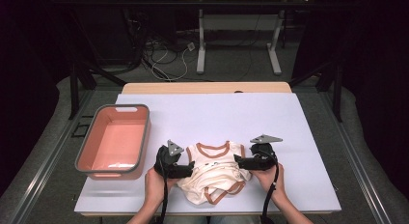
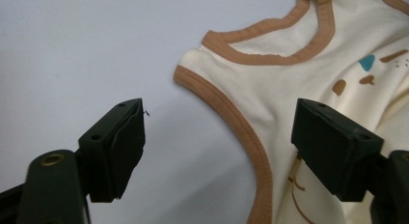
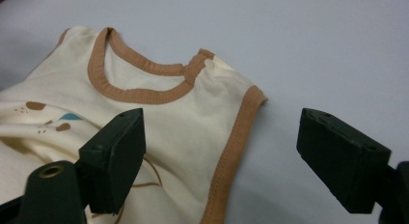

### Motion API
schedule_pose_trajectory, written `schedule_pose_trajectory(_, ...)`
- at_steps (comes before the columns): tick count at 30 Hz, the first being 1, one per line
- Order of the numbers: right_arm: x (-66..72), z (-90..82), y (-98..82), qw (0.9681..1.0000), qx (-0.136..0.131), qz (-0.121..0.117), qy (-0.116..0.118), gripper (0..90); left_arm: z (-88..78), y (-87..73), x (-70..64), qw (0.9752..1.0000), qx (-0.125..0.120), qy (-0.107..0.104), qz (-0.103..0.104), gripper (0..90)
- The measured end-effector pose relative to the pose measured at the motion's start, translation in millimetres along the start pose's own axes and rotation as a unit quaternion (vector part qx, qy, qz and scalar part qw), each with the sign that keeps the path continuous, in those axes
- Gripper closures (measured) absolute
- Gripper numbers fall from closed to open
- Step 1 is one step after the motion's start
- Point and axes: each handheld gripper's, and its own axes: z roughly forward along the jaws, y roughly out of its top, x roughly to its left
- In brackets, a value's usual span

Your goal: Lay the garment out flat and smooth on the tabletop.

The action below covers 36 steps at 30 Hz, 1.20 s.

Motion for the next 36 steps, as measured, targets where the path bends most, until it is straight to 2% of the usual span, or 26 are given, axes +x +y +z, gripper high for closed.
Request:
schedule_pose_trajectory(6, -1.6, 6.6, 5.7, 0.9998, -0.017, 0.012, 0.008, 12.5, 8.6, 3.6, 3.9, 1.0, -0.003, -0.002, -0.007, 12.2)
schedule_pose_trajectory(12, -3.5, 16.9, 9.8, 0.9997, -0.019, 0.016, 0.002, 11.9, 14.3, 6.3, 9.2, 0.9995, -0.013, 0.006, -0.028, 11.1)
schedule_pose_trajectory(22, -4.0, 31.1, 13.8, 0.9997, -0.016, 0.018, -0.007, 14.1, 25.9, 14.1, 15.3, 0.9985, -0.021, 0.008, -0.05, 16.4)
schedule_pose_trajectory(23, -3.7, 32.5, 14.4, 0.9997, -0.015, 0.019, -0.007, 14.5, 28.2, 14.6, 14.7, 0.9981, -0.02, 0.01, -0.058, 17.0)
schedule_pose_trajectory(26, -3.7, 38.4, 15.5, 0.9997, -0.011, 0.02, -0.009, 16.7, 33.6, 15.9, 14.5, 0.9984, -0.008, 0.011, -0.055, 19.0)
schedule_pose_trajectory(32, -3.9, 47.0, 13.8, 0.9996, 0.001, 0.021, -0.021, 30.9, 44.9, 17.0, 8.3, 0.9989, 0.006, 0.016, -0.043, 26.9)
schedule_pose_trajectory(36, -1.6, 52.4, 10.7, 0.9994, 0.011, 0.017, -0.027, 36.2, 50.2, 15.9, 5.5, 0.9989, 0.016, 0.016, -0.04, 33.4)
